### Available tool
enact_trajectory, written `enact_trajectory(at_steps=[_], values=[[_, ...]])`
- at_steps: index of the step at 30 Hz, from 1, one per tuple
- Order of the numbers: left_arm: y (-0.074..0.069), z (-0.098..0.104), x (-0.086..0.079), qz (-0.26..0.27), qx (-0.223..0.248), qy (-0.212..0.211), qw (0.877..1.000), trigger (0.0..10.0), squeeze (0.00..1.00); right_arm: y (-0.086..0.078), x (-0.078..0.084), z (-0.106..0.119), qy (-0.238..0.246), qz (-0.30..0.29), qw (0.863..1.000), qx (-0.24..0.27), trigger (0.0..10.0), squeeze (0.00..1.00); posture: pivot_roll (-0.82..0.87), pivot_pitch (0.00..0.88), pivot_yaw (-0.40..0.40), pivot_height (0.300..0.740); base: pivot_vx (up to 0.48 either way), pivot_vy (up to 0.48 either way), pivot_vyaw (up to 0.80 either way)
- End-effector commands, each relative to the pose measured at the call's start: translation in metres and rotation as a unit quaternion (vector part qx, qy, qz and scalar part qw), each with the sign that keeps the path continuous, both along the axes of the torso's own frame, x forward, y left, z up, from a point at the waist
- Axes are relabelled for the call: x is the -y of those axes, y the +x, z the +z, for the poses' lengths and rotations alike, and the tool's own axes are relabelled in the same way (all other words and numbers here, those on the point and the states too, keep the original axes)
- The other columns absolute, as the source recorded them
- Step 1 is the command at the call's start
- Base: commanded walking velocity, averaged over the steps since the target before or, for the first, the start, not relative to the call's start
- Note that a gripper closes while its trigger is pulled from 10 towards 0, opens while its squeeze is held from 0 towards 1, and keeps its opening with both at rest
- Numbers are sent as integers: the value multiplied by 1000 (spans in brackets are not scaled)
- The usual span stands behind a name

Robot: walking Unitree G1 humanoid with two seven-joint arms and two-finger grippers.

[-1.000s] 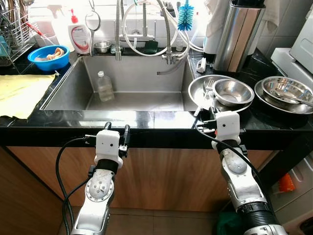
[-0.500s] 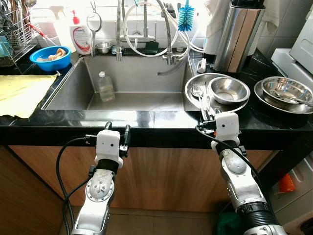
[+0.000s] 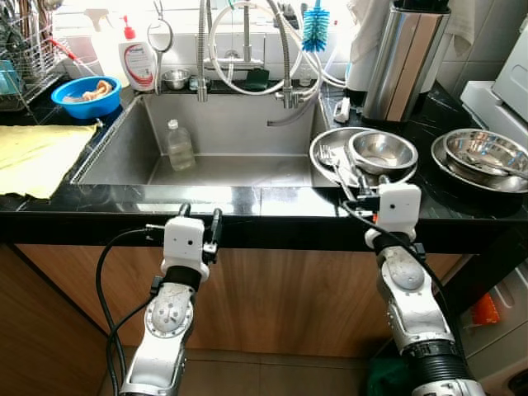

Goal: Kitchen organization

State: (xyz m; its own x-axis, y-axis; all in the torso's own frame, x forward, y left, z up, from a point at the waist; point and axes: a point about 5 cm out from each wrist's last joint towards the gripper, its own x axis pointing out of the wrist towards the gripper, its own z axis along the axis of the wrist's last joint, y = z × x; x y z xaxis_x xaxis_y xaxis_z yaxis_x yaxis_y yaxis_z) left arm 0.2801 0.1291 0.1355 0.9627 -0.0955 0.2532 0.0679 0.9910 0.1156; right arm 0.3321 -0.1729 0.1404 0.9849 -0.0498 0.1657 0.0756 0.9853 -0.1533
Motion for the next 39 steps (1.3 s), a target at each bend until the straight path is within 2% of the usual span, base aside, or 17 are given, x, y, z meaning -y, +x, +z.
enact_trajectory(at_steps=[1,10,23,24,26,27,28,29,39], values=[[1,1,0,-3,-2,0,1000,10000,0,-1,-1,8,4,0,1000,19,10000,0,-69,0,26,740,0,0,0],[1,1,1,-4,-3,0,1000,10000,0,0,-6,9,4,8,1000,19,10000,0,-68,0,26,740,0,0,0],[0,-2,1,-4,-9,-1,1000,10000,0,1,-6,0,-7,10,1000,-13,10000,0,-66,0,22,740,0,0,0],[0,-3,1,-4,-10,-1,1000,10000,0,0,-6,0,-6,12,1000,-13,5490,0,-66,0,22,740,0,0,0],[0,-3,1,-4,-10,-1,1000,10000,0,0,-7,0,-6,13,1000,-13,5490,0,-67,0,21,740,0,0,0],[0,-3,1,-3,-10,-2,1000,10000,0,0,-7,0,-5,12,1000,-13,1098,0,-67,0,21,740,0,0,0],[0,-3,1,-3,-10,-2,1000,10000,0,0,-7,0,-5,12,1000,-13,1098,0,-67,0,21,740,0,0,0],[0,-3,1,-3,-11,-2,1000,10000,0,0,-7,0,-5,12,1000,-13,0,0,-67,0,21,740,0,0,0],[0,-3,2,-6,-12,-3,1000,10000,0,0,-8,0,-4,15,1000,-13,0,0,-68,0,21,740,0,0,0]])
